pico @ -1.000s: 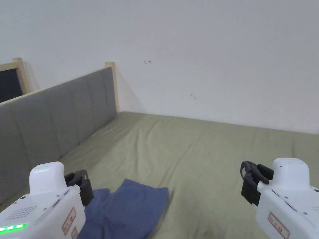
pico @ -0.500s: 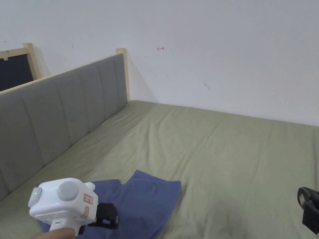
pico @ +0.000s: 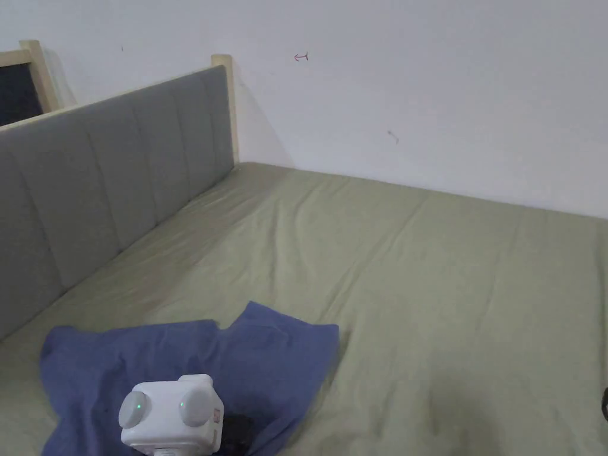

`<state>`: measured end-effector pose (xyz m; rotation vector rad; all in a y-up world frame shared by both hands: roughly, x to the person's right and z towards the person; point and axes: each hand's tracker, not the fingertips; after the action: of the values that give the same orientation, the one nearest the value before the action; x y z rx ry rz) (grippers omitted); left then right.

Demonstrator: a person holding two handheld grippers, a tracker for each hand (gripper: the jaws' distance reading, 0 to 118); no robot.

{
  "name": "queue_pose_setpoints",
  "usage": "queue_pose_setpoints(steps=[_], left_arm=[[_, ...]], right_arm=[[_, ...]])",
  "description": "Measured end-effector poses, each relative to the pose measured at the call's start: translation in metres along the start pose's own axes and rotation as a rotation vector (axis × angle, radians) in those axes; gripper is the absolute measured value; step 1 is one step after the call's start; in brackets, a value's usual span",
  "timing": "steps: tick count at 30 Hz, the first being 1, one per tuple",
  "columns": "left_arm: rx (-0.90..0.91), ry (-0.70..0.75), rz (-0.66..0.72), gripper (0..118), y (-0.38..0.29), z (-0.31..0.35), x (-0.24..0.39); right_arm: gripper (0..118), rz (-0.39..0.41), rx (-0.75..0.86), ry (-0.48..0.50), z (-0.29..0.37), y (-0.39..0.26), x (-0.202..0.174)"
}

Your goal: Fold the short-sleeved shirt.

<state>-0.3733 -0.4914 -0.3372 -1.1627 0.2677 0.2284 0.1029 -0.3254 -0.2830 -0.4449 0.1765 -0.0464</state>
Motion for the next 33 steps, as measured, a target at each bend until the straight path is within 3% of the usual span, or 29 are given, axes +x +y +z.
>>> queue_pose_setpoints(steps=[2, 3, 4, 5, 6, 7, 9, 14, 17, 22, 26, 28, 33], left_arm=[[0.008, 0.015, -0.002, 118, -0.008, 0.008, 0.001], [0.003, 0.023, -0.003, 110, -0.01, 0.027, 0.006], [0.003, 0.017, -0.009, 93, -0.012, 0.038, 0.006], [0.042, -0.024, -0.012, 68, -0.015, 0.051, 0.005], [0.087, -0.057, -0.022, 26, -0.017, 0.065, 0.004], [0.104, -0.051, -0.052, 4, -0.008, 0.061, -0.002], [0.119, -0.045, -0.092, 3, -0.004, 0.086, -0.013], [0.4, -0.046, -0.135, 3, 0.036, 0.179, -0.042], [0.595, -0.068, -0.23, 3, 0.051, 0.253, -0.023], [0.835, -0.272, -0.36, 3, 0.054, 0.365, 0.052], [0.88, -0.443, -0.451, 3, 0.04, 0.406, 0.123], [0.873, -0.602, -0.526, 3, 0.032, 0.411, 0.166], [0.679, -0.698, -0.609, 3, 0.026, 0.368, 0.258]], right_arm=[[0, -0.015, 0.013, 0.005, 0.0, 0.001, 0.002], [0, -0.017, 0.014, 0.008, 0.001, 0.002, 0.002], [0, -0.016, 0.015, 0.011, 0.002, 0.004, 0.002], [0, -0.013, 0.016, 0.014, 0.004, 0.006, 0.001], [0, -0.009, 0.019, 0.017, 0.006, 0.007, 0.001], [0, -0.005, 0.025, 0.022, 0.009, 0.008, 0.001], [0, -0.003, 0.033, 0.028, 0.014, 0.01, 0.003], [0, -0.007, 0.065, 0.031, 0.03, 0.013, 0.01], [0, -0.015, 0.092, 0.03, 0.041, 0.017, 0.016], [0, -0.036, 0.176, 0.032, 0.066, 0.032, 0.027], [0, -0.085, 0.238, 0.047, 0.088, 0.043, 0.045], [0, -0.119, 0.257, 0.047, 0.1, 0.046, 0.057], [0, -0.151, 0.287, -0.01, 0.12, 0.043, 0.089]])
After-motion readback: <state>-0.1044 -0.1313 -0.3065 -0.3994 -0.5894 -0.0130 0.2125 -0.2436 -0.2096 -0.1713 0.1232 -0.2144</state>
